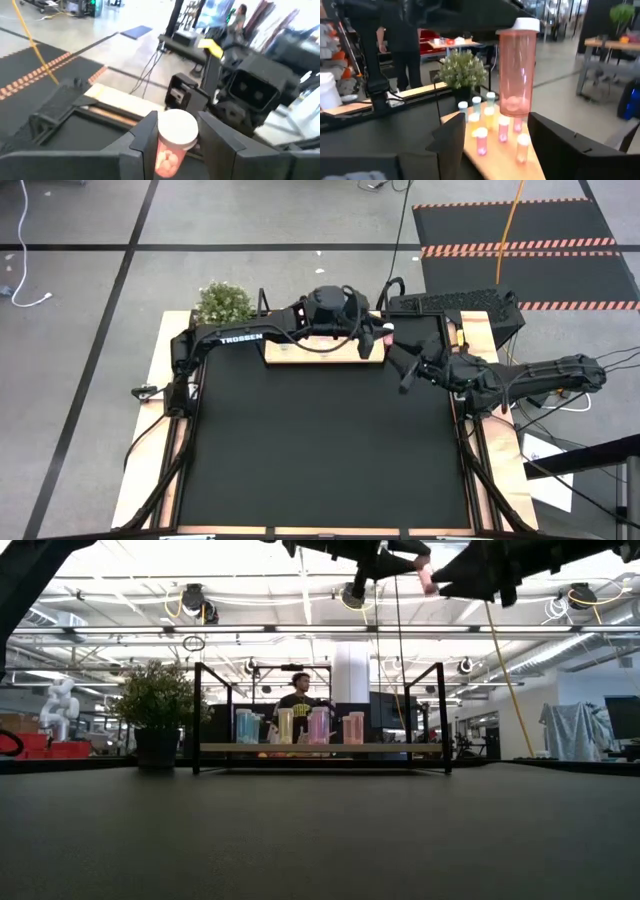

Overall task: Pick and place medicine bottles onto shelf by color
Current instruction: Put the orange pill bottle on the shelf

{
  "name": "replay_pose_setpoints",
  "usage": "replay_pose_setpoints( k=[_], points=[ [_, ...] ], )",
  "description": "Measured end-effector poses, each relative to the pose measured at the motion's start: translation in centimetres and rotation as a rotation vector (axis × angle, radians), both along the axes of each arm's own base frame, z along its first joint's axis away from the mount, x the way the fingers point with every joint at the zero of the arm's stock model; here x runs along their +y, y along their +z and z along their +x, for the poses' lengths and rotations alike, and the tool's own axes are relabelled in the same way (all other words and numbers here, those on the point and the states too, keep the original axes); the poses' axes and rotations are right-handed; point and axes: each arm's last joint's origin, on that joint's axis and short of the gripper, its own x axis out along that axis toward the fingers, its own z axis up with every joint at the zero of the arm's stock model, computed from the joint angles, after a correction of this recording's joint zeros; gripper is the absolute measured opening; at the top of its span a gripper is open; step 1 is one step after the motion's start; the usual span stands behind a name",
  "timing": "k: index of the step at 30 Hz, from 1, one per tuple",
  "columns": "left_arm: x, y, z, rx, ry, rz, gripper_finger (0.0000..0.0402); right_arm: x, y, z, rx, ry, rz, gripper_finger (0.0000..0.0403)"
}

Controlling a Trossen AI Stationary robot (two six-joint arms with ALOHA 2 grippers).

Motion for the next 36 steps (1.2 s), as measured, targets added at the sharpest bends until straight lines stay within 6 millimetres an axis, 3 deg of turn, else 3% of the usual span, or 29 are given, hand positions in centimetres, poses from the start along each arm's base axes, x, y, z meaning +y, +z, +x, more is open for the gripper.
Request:
replay_pose_setpoints(
  k=[5, 11, 21, 27, 36],
  points=[
    [-0.2, 0.3, 0.1, -0.031, -0.030, -0.055, 0.0126, -0.1, 0.6, 0.2, -0.001, 0.004, -0.111, 0.0197],
    [-0.6, 0.3, 0.2, -0.032, -0.037, -0.067, 0.0126, -0.1, 0.7, 0.2, -0.020, 0.000, -0.096, 0.0181],
    [-0.6, 0.2, 0.2, -0.027, -0.037, -0.088, 0.0127, -0.1, 0.8, 0.2, -0.036, -0.001, -0.078, 0.0105],
    [-0.6, -1.0, -0.1, 0.103, -0.089, -0.026, 0.0130, 0.0, -0.5, 0.1, 0.102, 0.032, -0.079, 0.0097],
    [-2.0, -2.7, -0.5, 0.275, -0.219, 0.255, 0.0214, 0.3, -2.5, -0.1, 0.274, 0.172, 0.004, 0.0102]
  ],
)
